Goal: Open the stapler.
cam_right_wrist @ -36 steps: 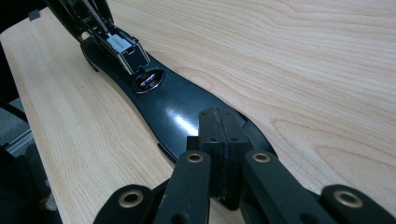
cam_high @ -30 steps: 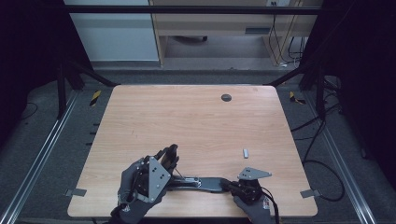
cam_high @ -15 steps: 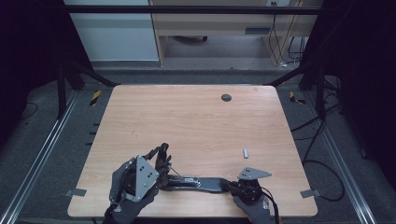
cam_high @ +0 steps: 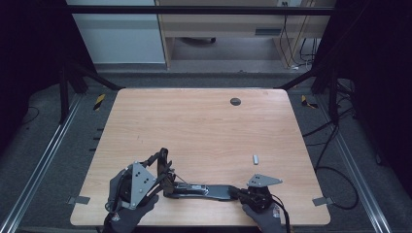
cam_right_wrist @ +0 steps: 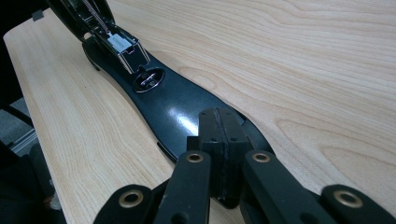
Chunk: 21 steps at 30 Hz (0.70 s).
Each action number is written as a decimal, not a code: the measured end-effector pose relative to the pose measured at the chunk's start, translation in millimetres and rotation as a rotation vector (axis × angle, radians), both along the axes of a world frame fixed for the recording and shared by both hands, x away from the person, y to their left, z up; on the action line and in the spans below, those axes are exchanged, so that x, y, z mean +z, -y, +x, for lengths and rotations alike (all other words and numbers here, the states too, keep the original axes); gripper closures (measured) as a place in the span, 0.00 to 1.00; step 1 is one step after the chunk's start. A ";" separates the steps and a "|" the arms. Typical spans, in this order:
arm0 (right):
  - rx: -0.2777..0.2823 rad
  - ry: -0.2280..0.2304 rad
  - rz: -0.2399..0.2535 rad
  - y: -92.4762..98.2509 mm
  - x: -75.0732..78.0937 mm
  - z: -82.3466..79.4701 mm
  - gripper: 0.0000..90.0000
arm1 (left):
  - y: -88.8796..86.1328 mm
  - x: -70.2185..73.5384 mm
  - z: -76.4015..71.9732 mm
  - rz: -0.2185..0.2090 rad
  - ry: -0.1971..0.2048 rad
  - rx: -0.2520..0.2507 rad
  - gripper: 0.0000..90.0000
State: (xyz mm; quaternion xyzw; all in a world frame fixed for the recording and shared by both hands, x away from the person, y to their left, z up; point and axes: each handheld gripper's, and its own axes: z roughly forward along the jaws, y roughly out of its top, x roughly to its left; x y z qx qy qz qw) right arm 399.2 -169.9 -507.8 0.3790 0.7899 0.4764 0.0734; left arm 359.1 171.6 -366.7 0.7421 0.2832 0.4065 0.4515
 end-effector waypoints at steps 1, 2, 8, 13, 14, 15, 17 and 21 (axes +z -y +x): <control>0.000 0.000 0.000 0.0 0.0 0.0 1.00 | -0.4 -0.1 -0.1 -0.002 -0.001 0.000 0.64; 0.000 0.000 0.000 -0.1 0.0 0.0 1.00 | -1.4 -0.2 -0.2 -0.003 -0.001 0.003 0.64; 0.001 0.001 0.000 -0.1 0.0 0.0 1.00 | -14.4 -0.7 -0.9 -0.024 -0.007 0.044 0.63; -0.005 -0.003 0.003 -0.1 -0.2 0.1 1.00 | -36.1 -3.9 0.7 -0.090 -0.031 0.060 0.62; -0.005 -0.004 0.002 0.0 -0.1 0.0 1.00 | -38.6 -4.8 -0.3 -0.097 -0.039 0.070 0.62; 0.000 -0.002 0.004 0.3 -0.3 0.1 1.00 | -40.5 -5.3 -0.8 -0.098 -0.039 0.072 0.62; -0.003 -0.002 0.005 0.2 -0.3 -0.1 1.00 | -42.5 -6.0 -1.7 -0.104 -0.039 0.074 0.62; -0.003 -0.001 0.003 0.0 -0.1 -0.1 1.00 | -45.1 -7.3 -1.8 -0.115 -0.039 0.076 0.62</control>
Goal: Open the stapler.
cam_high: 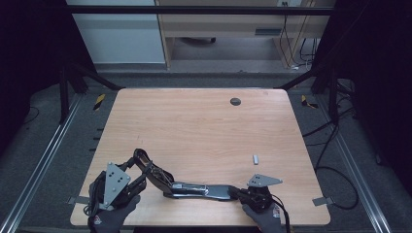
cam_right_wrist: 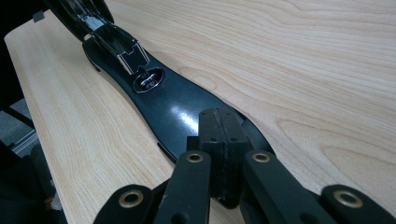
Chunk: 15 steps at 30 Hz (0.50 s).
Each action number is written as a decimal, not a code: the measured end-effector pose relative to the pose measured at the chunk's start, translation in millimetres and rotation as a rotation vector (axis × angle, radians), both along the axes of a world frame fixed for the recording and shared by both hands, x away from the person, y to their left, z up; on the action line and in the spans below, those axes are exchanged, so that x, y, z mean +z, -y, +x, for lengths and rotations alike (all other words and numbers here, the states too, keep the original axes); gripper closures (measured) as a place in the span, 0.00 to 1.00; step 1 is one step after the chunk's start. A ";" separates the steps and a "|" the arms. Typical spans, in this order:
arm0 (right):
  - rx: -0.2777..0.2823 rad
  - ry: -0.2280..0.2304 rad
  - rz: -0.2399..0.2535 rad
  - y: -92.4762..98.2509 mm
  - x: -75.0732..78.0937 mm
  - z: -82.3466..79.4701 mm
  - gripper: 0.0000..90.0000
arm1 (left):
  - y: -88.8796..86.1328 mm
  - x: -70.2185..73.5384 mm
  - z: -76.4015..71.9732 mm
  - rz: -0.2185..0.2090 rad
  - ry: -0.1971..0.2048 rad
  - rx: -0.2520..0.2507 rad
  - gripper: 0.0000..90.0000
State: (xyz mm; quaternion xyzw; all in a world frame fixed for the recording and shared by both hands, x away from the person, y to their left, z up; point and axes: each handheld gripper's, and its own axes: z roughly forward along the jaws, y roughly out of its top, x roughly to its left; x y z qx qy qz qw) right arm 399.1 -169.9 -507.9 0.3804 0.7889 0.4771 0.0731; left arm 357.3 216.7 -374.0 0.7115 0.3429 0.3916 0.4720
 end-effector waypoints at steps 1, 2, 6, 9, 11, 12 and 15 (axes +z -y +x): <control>0.000 0.000 0.000 0.0 0.0 0.0 1.00 | 0.0 0.0 0.0 0.000 0.000 0.000 0.62; 0.000 0.000 0.000 0.0 0.0 0.0 1.00 | -0.6 -0.3 0.0 -0.005 -0.001 0.002 0.62; 0.002 -0.001 -0.003 -0.1 0.4 0.2 1.00 | -4.8 -2.3 0.3 -0.028 -0.002 0.006 0.61; 0.001 -0.002 -0.003 -0.1 0.4 0.2 1.00 | -9.9 -4.1 0.4 -0.048 -0.012 0.014 0.61; 0.001 -0.002 -0.003 -0.1 0.4 0.2 1.00 | -12.6 -5.3 0.5 -0.058 -0.013 0.016 0.61; 0.001 -0.001 -0.003 -0.2 0.4 0.2 1.00 | -13.4 -5.8 0.5 -0.061 -0.013 0.017 0.61; 0.002 -0.002 -0.004 -0.2 0.5 0.4 1.00 | -15.7 -7.8 0.4 -0.073 -0.012 0.024 0.61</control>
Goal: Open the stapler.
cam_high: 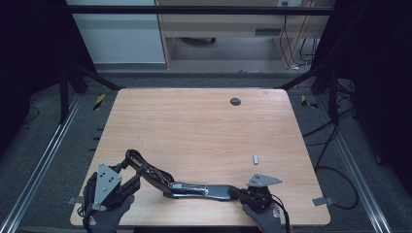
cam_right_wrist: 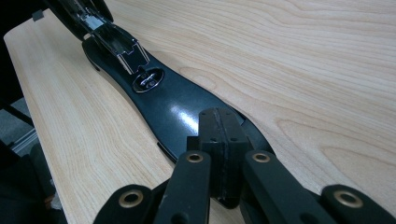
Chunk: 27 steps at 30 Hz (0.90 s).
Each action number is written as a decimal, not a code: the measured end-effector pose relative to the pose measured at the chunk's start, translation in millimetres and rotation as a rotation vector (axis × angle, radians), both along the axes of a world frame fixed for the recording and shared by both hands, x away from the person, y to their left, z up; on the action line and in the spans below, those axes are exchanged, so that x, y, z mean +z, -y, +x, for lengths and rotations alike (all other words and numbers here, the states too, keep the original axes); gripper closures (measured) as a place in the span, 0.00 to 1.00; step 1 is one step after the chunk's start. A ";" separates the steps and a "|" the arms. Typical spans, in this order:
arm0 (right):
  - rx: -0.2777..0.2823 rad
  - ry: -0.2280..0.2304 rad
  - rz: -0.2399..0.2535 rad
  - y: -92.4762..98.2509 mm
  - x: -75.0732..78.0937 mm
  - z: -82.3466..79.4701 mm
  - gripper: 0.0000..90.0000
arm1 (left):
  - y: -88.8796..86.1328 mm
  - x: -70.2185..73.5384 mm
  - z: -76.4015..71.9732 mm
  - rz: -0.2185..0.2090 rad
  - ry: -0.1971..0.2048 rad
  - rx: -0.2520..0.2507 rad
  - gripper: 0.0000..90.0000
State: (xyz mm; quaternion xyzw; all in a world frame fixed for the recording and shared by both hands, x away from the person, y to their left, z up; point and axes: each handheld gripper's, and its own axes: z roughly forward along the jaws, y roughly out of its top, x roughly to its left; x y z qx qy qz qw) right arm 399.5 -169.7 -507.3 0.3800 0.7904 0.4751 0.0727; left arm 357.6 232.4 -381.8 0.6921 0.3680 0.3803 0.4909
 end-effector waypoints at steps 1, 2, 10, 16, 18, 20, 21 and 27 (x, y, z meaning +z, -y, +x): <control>0.000 0.000 0.000 0.0 0.0 0.0 1.00 | -0.5 -0.6 -0.3 -0.002 0.001 0.002 0.61; 0.000 0.001 0.000 -0.1 0.0 -0.1 1.00 | -1.2 -1.5 -0.8 -0.006 0.003 0.005 0.61; -0.001 -0.002 0.001 -0.3 0.0 0.1 1.00 | -11.3 -6.5 1.0 -0.030 -0.016 0.028 0.60; -0.002 -0.001 0.000 -0.3 -0.1 0.1 1.00 | -13.9 -8.7 1.3 -0.036 -0.018 0.040 0.59; -0.001 -0.001 0.000 -0.3 -0.1 0.2 1.00 | -15.3 -9.8 1.4 -0.036 -0.020 0.046 0.59; -0.001 0.000 -0.001 -0.3 0.0 0.1 1.00 | -17.3 -11.3 1.6 -0.043 -0.023 0.051 0.58; -0.001 0.000 -0.001 -0.3 0.0 0.1 1.00 | -18.6 -12.0 1.8 -0.049 -0.027 0.053 0.58; -0.001 0.000 -0.003 -0.3 0.1 0.3 1.00 | -23.3 -14.4 2.5 -0.058 -0.034 0.051 0.58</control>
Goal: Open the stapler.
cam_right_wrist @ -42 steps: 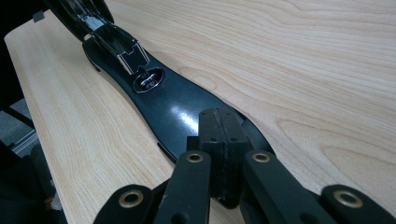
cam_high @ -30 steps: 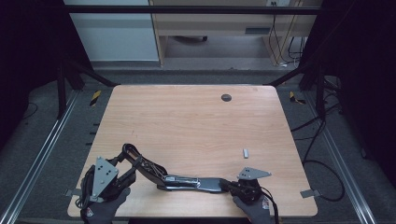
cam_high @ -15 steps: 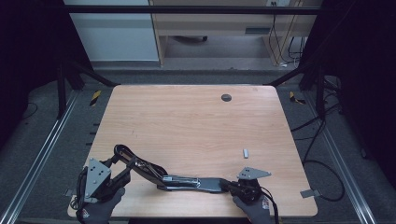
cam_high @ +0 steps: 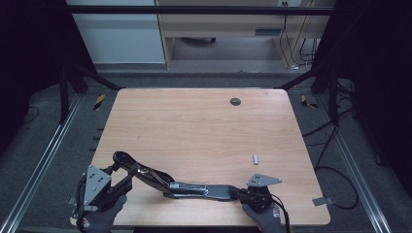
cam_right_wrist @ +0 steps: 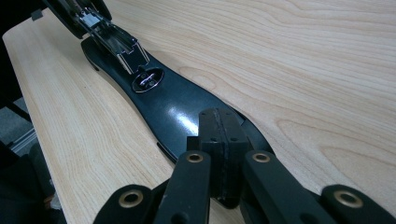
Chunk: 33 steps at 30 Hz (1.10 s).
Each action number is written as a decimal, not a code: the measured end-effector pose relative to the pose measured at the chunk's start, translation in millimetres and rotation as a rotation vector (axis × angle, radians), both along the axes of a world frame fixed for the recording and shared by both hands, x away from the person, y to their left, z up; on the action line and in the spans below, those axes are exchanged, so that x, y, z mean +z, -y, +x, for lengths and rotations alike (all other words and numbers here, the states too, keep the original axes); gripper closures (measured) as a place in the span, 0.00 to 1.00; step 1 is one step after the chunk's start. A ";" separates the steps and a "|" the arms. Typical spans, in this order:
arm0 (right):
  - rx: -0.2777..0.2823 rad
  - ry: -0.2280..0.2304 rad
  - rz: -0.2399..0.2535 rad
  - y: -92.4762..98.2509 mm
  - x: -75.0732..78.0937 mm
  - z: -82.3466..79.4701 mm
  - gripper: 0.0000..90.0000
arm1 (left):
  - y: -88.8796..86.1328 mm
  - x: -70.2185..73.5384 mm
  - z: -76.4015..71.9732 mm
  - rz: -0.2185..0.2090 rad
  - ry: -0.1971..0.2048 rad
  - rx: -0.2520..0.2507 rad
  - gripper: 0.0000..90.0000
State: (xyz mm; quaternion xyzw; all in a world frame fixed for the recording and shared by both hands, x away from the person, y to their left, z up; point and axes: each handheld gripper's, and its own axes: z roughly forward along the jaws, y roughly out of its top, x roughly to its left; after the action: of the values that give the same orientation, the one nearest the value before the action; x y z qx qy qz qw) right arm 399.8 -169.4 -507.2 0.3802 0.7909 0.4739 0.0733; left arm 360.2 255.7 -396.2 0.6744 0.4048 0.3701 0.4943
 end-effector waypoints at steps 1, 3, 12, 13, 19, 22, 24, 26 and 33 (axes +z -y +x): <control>0.000 0.000 0.000 0.0 0.0 0.0 1.00 | -0.3 -0.2 0.1 -0.002 -0.001 0.000 0.58; 0.000 0.000 0.000 0.0 0.0 0.0 1.00 | -1.7 -0.4 0.5 -0.001 -0.009 0.001 0.57; 0.000 -0.001 0.000 0.0 0.1 0.0 1.00 | -6.5 -1.1 1.9 0.004 -0.028 -0.006 0.56; 0.001 0.000 -0.001 0.0 0.0 -0.1 1.00 | -7.0 -1.3 2.0 0.009 -0.027 -0.010 0.55; 0.001 0.000 -0.001 0.0 0.1 -0.1 1.00 | -8.9 -1.8 2.6 0.020 -0.029 -0.019 0.54; 0.002 0.000 -0.001 0.0 0.1 0.0 1.00 | -8.9 -1.2 2.9 0.031 -0.029 -0.021 0.53; 0.004 0.000 -0.001 0.2 0.1 0.2 1.00 | -8.7 -0.6 3.0 0.042 -0.030 -0.020 0.52; 0.005 0.000 0.000 0.3 0.1 0.3 1.00 | -8.9 0.1 3.1 0.052 -0.029 -0.022 0.52; 0.001 -0.001 0.000 0.0 0.1 0.0 1.00 | -9.7 2.3 3.1 0.056 -0.054 -0.056 0.39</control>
State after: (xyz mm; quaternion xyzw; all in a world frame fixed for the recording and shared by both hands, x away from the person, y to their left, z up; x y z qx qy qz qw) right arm 399.8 -169.4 -507.2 0.3799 0.7911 0.4738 0.0729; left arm 363.3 265.4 -393.9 0.7089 0.3884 0.3488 0.4743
